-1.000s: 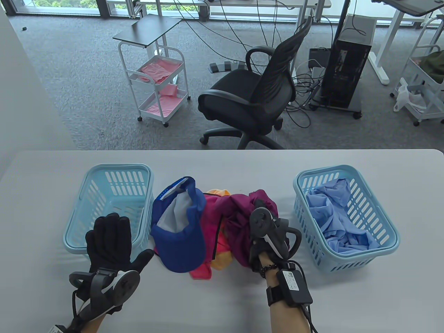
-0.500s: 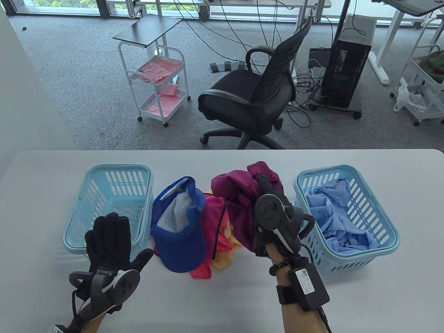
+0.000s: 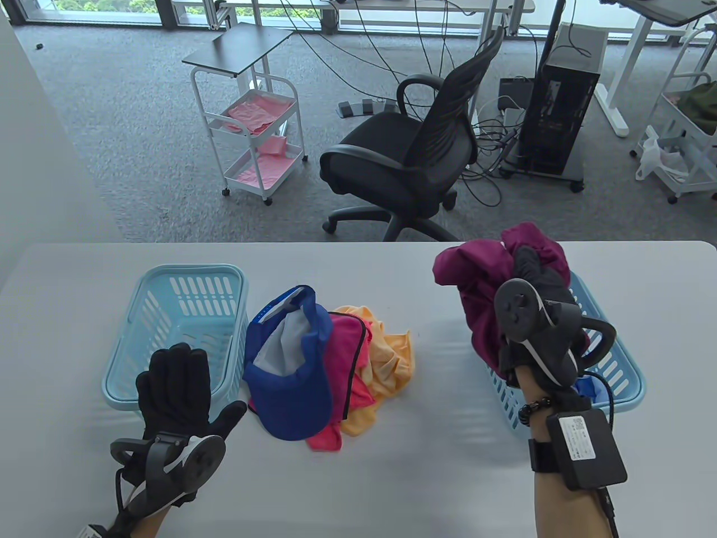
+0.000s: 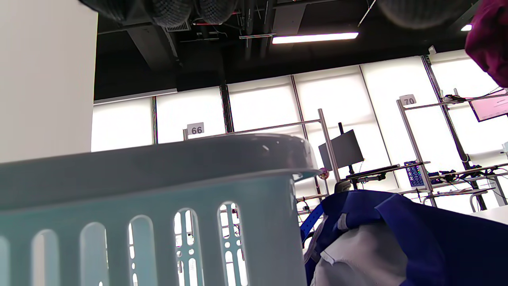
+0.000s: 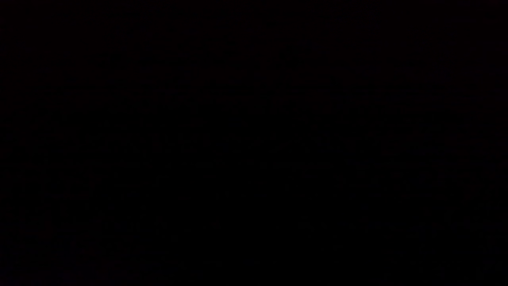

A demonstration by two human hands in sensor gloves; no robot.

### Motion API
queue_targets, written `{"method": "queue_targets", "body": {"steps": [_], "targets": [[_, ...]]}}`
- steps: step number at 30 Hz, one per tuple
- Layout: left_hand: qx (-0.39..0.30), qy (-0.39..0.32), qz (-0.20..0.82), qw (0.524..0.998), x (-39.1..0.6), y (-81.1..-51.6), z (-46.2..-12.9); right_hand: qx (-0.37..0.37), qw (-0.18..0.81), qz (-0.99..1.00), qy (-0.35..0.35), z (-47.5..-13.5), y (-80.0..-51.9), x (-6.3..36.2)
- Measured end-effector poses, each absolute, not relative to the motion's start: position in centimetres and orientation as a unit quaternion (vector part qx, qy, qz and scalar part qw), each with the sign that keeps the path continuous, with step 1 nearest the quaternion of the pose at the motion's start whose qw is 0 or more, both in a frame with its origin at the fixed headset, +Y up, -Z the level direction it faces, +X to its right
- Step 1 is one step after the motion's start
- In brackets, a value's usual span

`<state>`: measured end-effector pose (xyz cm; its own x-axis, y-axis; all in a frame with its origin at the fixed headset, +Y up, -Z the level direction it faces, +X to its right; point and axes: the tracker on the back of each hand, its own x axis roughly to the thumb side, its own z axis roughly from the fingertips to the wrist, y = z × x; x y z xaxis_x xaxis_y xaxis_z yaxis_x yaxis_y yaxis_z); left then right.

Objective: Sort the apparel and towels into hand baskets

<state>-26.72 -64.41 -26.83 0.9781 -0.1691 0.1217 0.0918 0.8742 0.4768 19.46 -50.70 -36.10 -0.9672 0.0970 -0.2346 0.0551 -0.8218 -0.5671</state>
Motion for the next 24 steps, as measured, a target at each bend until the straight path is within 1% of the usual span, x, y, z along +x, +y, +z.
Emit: {"method": "queue_targets", "body": {"steps": [4, 9, 14, 24], "targets": [[0.242, -0.078, -0.068, 0.965, -26.7, -64.4, -26.8, -0.159, -0.028, 0.947, -0.277, -37.0, -51.2, 21.8], [0.241, -0.076, -0.069, 0.965, -26.8, -64.4, -26.9, -0.186, -0.05, 0.951, -0.24, -38.2, -53.0, 23.7], [0.239, -0.076, -0.068, 0.966, -26.8, -64.4, -26.9, -0.202, -0.062, 0.957, -0.197, -39.5, -55.0, 24.7], [0.237, -0.079, -0.07, 0.966, -26.7, -64.4, -27.0, -0.21, -0.089, 0.965, -0.132, -41.9, -58.4, 25.4]]}}
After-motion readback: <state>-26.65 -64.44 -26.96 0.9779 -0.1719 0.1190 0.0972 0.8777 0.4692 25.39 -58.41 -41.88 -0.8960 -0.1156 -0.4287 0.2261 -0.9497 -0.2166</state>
